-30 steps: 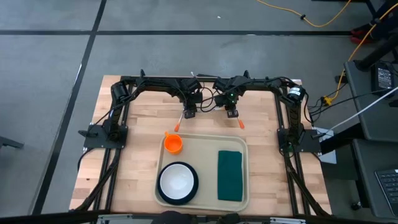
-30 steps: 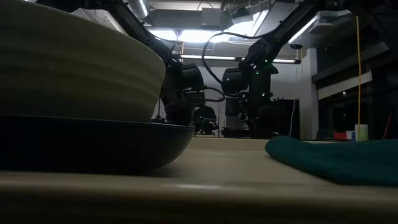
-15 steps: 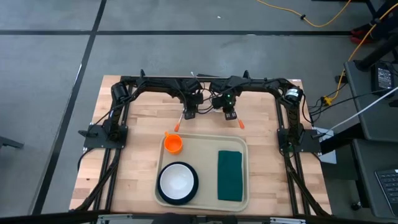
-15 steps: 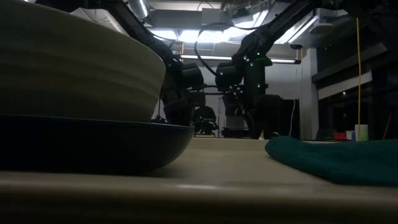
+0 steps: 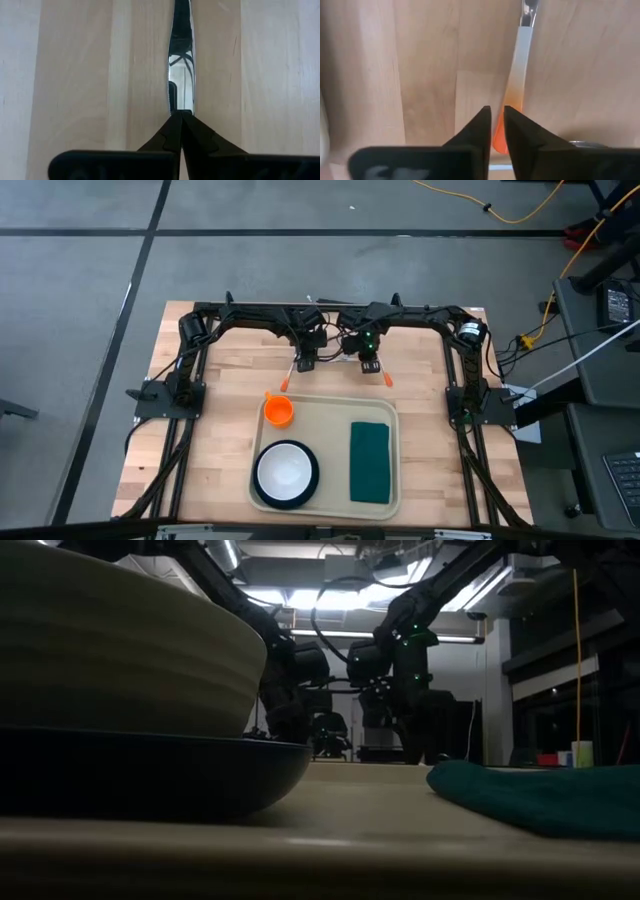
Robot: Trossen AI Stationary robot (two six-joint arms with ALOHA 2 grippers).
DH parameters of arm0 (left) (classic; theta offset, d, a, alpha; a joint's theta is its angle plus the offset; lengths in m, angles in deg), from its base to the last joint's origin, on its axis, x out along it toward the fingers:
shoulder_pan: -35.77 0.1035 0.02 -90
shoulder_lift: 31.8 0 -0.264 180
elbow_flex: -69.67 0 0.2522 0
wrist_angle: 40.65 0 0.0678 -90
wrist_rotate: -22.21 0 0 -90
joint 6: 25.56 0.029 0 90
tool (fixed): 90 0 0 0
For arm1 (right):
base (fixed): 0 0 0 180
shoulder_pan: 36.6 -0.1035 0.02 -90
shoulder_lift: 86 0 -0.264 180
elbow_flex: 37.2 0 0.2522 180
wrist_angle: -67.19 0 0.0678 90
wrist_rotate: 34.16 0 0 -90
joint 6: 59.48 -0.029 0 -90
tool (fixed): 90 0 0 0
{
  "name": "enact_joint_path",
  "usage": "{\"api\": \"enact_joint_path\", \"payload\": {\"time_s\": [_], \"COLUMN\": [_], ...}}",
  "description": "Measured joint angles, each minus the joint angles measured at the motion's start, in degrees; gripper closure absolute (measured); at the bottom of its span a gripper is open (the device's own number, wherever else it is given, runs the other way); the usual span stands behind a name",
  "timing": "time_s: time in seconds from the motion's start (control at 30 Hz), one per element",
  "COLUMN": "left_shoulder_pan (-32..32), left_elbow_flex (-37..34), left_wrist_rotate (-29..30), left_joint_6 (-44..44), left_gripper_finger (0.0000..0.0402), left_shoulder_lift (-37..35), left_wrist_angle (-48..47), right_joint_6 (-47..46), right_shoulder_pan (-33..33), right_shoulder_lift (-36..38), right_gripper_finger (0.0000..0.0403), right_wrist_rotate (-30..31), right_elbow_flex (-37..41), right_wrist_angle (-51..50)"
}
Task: Set up tray
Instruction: Put the knife on the napkin
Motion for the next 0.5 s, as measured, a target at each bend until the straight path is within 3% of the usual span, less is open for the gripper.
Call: {"api": "enact_joint_path", "payload": {"time_s": [0.23,0.5], "left_shoulder_pan": [0.01,-0.02], "left_elbow_flex": [0.00,0.00], "left_wrist_rotate": [-0.19,-0.80], "left_joint_6": [-0.37,-0.46], "left_gripper_finger": [0.0400,0.0400], "left_shoulder_lift": [0.00,0.00], "left_wrist_angle": [0.00,-0.04], "right_joint_6": [-0.51,-0.56], "right_shoulder_pan": [0.04,0.04], "right_shoulder_lift": [0.07,0.37], "right_gripper_finger": [0.0304,0.0291], "right_wrist_rotate": [0.13,1.46], "right_elbow_flex": [2.30,4.03], "right_wrist_angle": [-0.20,1.31]}}
